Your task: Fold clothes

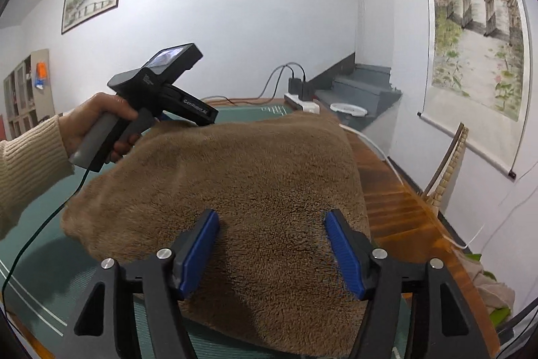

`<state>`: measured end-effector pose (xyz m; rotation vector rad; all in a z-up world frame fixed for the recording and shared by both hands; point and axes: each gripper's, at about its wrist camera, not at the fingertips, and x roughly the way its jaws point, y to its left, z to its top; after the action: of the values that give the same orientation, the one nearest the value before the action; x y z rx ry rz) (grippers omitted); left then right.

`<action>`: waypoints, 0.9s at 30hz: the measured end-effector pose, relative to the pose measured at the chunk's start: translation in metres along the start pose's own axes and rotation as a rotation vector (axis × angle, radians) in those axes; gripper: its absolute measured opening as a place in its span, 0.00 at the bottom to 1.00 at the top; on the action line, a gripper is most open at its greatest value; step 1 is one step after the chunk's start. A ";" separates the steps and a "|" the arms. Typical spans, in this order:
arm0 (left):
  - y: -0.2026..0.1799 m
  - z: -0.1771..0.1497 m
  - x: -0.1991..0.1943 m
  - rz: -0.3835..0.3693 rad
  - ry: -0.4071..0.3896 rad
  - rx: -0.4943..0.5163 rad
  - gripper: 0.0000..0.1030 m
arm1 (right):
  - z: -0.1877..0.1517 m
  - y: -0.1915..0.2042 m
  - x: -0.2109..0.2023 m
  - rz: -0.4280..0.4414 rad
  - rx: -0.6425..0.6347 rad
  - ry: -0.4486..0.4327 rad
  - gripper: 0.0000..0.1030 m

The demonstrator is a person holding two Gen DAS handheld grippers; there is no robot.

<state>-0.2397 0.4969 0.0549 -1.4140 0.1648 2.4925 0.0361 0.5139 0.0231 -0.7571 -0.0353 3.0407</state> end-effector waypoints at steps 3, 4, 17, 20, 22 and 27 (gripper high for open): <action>0.005 -0.005 0.015 0.004 0.006 -0.018 1.00 | -0.006 -0.001 0.006 0.017 0.037 0.044 0.69; 0.008 -0.006 0.022 -0.008 0.015 -0.035 1.00 | -0.006 -0.001 0.005 0.020 0.043 0.047 0.69; 0.023 -0.025 -0.022 -0.043 -0.041 -0.126 1.00 | 0.004 -0.023 -0.015 0.019 0.069 0.016 0.71; 0.016 -0.044 -0.061 -0.102 -0.091 -0.107 1.00 | -0.001 -0.025 -0.026 0.003 0.066 0.027 0.73; 0.003 -0.062 -0.078 -0.167 -0.101 -0.076 1.00 | -0.005 -0.023 -0.022 0.014 0.057 0.060 0.73; -0.035 -0.106 -0.099 -0.204 -0.112 0.020 1.00 | -0.018 -0.014 -0.007 0.018 0.027 0.142 0.83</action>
<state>-0.0934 0.4885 0.0860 -1.2135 0.0218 2.3867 0.0508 0.5283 0.0111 -0.9735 0.0129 2.9885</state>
